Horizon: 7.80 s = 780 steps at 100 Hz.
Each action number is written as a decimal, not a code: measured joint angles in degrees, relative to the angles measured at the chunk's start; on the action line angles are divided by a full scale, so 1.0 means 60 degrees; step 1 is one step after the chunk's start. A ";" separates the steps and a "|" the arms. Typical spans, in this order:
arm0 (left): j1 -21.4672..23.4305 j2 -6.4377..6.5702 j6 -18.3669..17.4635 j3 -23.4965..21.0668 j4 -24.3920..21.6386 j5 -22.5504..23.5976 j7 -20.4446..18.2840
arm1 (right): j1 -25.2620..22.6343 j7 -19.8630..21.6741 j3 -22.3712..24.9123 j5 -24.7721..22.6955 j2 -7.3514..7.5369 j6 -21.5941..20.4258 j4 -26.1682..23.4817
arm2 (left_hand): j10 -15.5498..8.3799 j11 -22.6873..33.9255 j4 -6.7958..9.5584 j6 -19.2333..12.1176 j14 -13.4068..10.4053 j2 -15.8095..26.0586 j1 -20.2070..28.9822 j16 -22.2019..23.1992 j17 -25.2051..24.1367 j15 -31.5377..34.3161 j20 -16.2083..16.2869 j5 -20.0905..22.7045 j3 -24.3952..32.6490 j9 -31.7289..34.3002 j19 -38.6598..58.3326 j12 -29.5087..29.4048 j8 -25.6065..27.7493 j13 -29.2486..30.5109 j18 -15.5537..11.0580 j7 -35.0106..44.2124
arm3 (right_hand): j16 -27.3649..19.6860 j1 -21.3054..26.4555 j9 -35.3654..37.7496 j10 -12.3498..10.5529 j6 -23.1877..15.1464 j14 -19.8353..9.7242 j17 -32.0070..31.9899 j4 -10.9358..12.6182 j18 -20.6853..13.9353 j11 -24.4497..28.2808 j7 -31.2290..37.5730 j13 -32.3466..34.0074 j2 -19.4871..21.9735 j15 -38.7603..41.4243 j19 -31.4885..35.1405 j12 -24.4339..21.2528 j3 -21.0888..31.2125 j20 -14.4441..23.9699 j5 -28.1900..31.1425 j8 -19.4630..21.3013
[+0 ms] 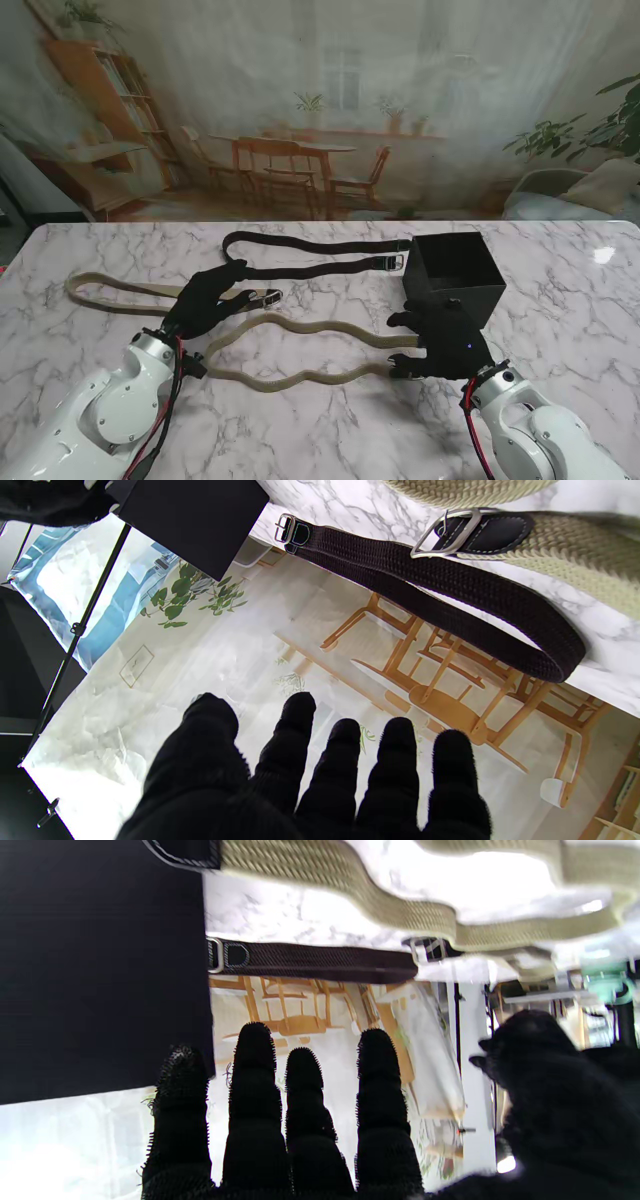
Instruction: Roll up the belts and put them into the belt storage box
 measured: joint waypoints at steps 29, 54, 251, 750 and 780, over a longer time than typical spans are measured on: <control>-0.0142 0.0013 0.0088 0.0123 0.0092 0.0005 -0.0083 | -0.0055 0.0068 -0.0378 -0.0391 0.0168 0.0445 0.0301 | 0.0000 0.0000 0.0000 0.0000 0.0001 0.0000 0.0000 0.0003 0.0000 0.0000 0.0000 0.0000 0.0000 0.0000 0.0000 0.0000 0.0000 0.0003 0.0000 0.0000 | 0.0074 -0.0217 -0.0076 0.0020 -0.0003 0.0000 -0.0008 0.0000 -0.0010 0.0567 0.0500 -0.0130 -0.0720 0.0313 0.0014 0.0267 0.0774 0.0098 0.0192 0.0257; -0.0098 0.0021 0.0107 0.0140 0.0005 0.0056 -0.0122 | 0.0227 0.0071 -0.0947 -0.0768 0.0268 0.0808 0.0923 | 0.0000 0.0000 0.0000 -0.0001 0.0001 0.0000 0.0000 0.0004 0.0002 0.0001 0.0000 0.0000 0.0000 0.0000 0.0000 0.0000 0.0000 0.0003 0.0000 0.0000 | 0.0525 -0.0458 0.0302 -0.0124 -0.0006 -0.0094 0.0000 0.0000 -0.0021 0.1800 0.1232 -0.0091 -0.0920 0.1073 0.0223 0.1447 0.1316 0.0131 0.0678 0.0856; -0.1229 0.1230 -0.1734 0.1061 0.0057 -0.1063 -0.5840 | 0.0295 0.0559 -0.0229 -0.0328 0.0164 0.0230 0.0432 | -0.0345 -0.0772 -0.0111 -0.0734 -0.0855 -0.2627 -0.4047 -0.1390 0.0266 -0.0907 -0.1076 -0.2332 -0.0096 -0.2262 -0.3532 -0.2330 -0.2377 -0.0407 -0.1140 -0.1893 | 0.3140 0.2510 0.5865 -0.1409 -0.1161 -0.0776 0.3792 -0.1733 -0.0971 0.4635 0.4833 0.4247 -0.2102 0.6942 0.4293 0.3256 0.3155 0.1393 0.2237 -0.1075; 0.0816 0.0704 0.0443 -0.0653 -0.1290 0.4744 -0.0931 | 0.1023 0.1282 -0.1258 0.0450 0.0172 0.2822 0.1735 | -0.0730 0.0725 -0.0191 -0.1274 -0.0658 -0.1336 -0.1099 0.0210 0.1108 0.0586 -0.0475 0.0460 0.0013 0.1545 0.1434 -0.0512 -0.1003 0.2181 -0.0477 -0.0045 | 0.1899 0.0843 0.8270 -0.1277 0.1051 -0.0054 0.3436 -0.0418 -0.0397 0.3124 0.1106 0.5861 -0.0038 0.5903 0.3131 0.0867 0.2328 0.0347 0.0486 -0.2650; 0.0817 0.0704 0.0440 -0.0639 -0.1264 0.4748 -0.0935 | 0.0415 0.1214 -0.0442 -0.0367 0.0097 0.2140 0.0982 | -0.0729 0.0725 -0.0191 -0.1268 -0.0655 -0.1196 -0.1097 0.0215 0.1107 0.0586 -0.0473 0.0460 0.0006 0.1545 0.1430 -0.0510 -0.1003 0.2164 -0.0404 -0.0045 | 0.1796 0.0378 0.6668 -0.0989 0.0820 0.0098 0.2579 -0.0317 -0.0387 0.2186 0.0934 0.4855 0.0543 0.4239 0.3057 0.1149 0.0862 0.0460 -0.0206 -0.2650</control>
